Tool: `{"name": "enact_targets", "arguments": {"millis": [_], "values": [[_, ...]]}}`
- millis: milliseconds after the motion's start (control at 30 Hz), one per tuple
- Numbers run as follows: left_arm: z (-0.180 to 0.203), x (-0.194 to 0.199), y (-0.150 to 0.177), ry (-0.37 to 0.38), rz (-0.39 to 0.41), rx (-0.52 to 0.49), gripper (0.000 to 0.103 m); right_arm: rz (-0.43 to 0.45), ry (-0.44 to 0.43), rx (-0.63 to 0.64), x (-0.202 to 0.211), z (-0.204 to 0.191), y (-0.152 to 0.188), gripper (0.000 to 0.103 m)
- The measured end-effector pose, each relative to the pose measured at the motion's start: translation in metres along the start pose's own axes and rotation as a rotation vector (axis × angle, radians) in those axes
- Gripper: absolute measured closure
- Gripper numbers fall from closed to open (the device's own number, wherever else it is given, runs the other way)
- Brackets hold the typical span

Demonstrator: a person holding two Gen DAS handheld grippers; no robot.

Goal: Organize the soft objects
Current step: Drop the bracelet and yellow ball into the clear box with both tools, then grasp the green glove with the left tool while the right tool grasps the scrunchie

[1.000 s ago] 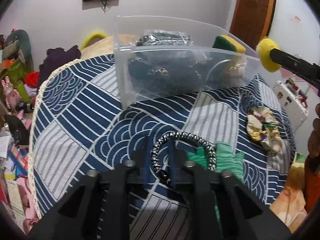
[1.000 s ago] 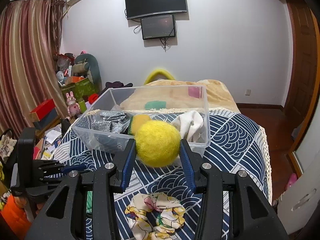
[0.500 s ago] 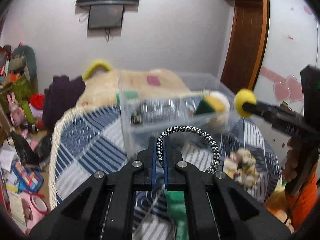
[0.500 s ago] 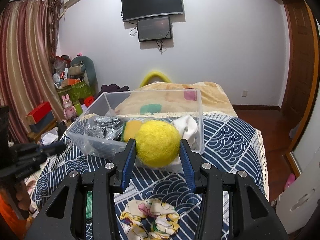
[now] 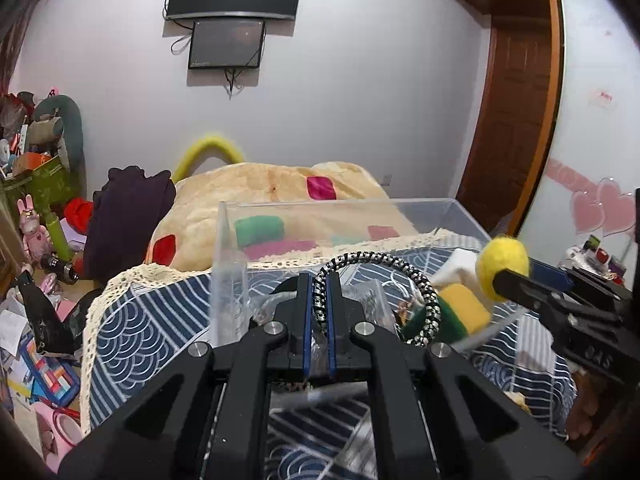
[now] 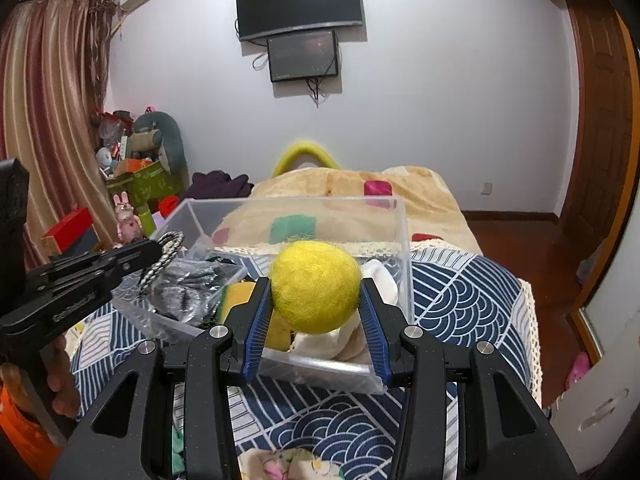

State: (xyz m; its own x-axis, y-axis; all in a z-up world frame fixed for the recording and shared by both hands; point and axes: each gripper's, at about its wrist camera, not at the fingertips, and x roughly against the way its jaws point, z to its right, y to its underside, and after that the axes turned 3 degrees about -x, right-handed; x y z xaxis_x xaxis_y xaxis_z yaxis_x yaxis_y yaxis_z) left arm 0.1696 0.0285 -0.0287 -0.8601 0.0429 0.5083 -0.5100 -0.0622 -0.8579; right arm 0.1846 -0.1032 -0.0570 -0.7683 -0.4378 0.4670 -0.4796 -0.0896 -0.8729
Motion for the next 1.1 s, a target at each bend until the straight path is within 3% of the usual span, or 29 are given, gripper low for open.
{"name": "enact_targets", "arguments": {"millis": [233,400,533,700,867,1000,1100], "values": [[0.011,-0.032,0.007,-0.031,-0.065,-0.050,0.097,-0.055,0.014,0.003,-0.018,0.003,0.007,0.060],[0.024,-0.023,0.015,-0.032,-0.040,-0.086,0.063,-0.065,0.008,0.006,-0.016,0.003,0.011,0.047],[0.025,-0.011,0.015,-0.016,-0.029,-0.086,0.061,-0.055,0.021,0.017,-0.011,0.003,0.011,0.047],[0.019,0.011,0.014,0.022,-0.008,-0.045,0.042,-0.027,0.023,0.009,0.003,0.006,0.008,0.038],[0.017,0.036,0.015,0.036,0.019,-0.040,0.033,0.006,0.014,0.013,0.021,0.002,0.006,0.026],[0.017,0.060,0.022,0.035,0.052,-0.051,0.014,0.030,0.002,0.023,0.038,-0.004,0.008,0.019],[0.016,0.072,0.030,0.017,0.060,-0.063,0.005,0.030,-0.001,0.034,0.048,-0.006,0.015,0.017]]}}
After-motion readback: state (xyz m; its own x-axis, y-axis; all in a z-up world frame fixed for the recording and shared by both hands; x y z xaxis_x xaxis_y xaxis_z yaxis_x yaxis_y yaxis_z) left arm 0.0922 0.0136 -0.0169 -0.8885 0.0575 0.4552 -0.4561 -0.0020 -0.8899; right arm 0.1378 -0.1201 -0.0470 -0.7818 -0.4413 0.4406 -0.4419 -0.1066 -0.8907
